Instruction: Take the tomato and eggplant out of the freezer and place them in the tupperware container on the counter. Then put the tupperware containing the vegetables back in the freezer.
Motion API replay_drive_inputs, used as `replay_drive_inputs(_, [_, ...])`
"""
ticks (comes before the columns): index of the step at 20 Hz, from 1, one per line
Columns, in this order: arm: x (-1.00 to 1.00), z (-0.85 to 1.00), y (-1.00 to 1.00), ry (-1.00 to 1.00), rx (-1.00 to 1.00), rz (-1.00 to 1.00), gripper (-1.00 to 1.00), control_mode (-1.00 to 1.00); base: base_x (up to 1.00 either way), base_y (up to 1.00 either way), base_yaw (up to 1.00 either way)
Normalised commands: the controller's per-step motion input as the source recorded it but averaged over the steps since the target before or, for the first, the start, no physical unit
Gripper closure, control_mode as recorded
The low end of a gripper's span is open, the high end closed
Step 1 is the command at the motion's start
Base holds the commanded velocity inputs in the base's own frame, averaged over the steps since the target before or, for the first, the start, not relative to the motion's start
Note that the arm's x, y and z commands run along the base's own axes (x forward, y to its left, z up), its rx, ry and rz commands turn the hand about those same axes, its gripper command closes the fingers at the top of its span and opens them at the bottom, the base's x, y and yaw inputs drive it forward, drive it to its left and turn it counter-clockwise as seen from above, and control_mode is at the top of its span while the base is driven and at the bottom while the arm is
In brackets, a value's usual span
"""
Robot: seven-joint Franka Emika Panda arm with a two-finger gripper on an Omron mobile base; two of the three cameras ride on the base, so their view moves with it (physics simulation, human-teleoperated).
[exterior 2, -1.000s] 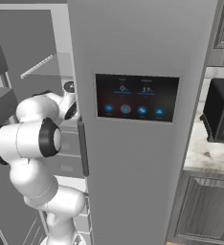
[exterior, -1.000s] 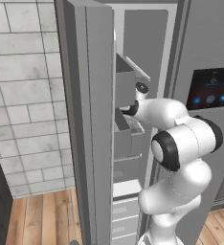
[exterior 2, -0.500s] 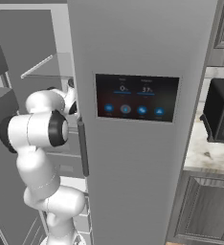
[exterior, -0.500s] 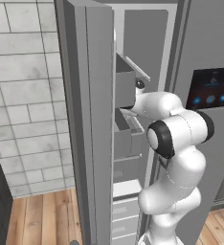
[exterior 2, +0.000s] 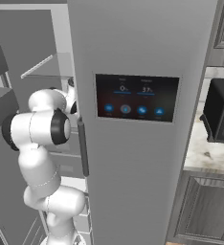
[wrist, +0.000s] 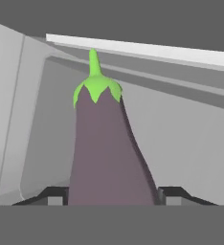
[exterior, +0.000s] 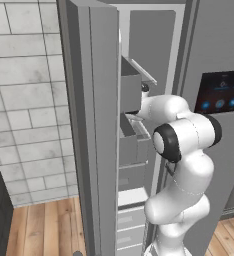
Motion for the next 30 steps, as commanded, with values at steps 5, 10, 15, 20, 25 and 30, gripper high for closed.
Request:
replay_drive_inputs(5, [-0.14,-0.30,0.00,-0.01,-0.01,-0.03,1.00,-1.00,0.00,0.00,0.00])
replay_drive_inputs(10, [-0.49,-0.12,0.00,-0.03,0.00,-0.02,1.00,-1.00,0.00,0.00,0.00])
replay_drive_inputs(15, [-0.63,-0.01,0.00,0.00,0.00,-0.01,1.00,-1.00,0.00,0.00,0.00])
replay_drive_inputs(20, [-0.93,0.03,0.00,0.00,0.00,0.00,1.00,-1.00,0.00,0.00,0.00])
replay_drive_inputs(25, [-1.00,0.54,-0.08,0.00,0.01,0.00,1.00,-1.00,0.00,0.00,0.00])
replay_drive_inputs(30, [-1.00,0.71,-0.18,0.00,0.00,0.00,1.00,-1.00,0.00,0.00,0.00])
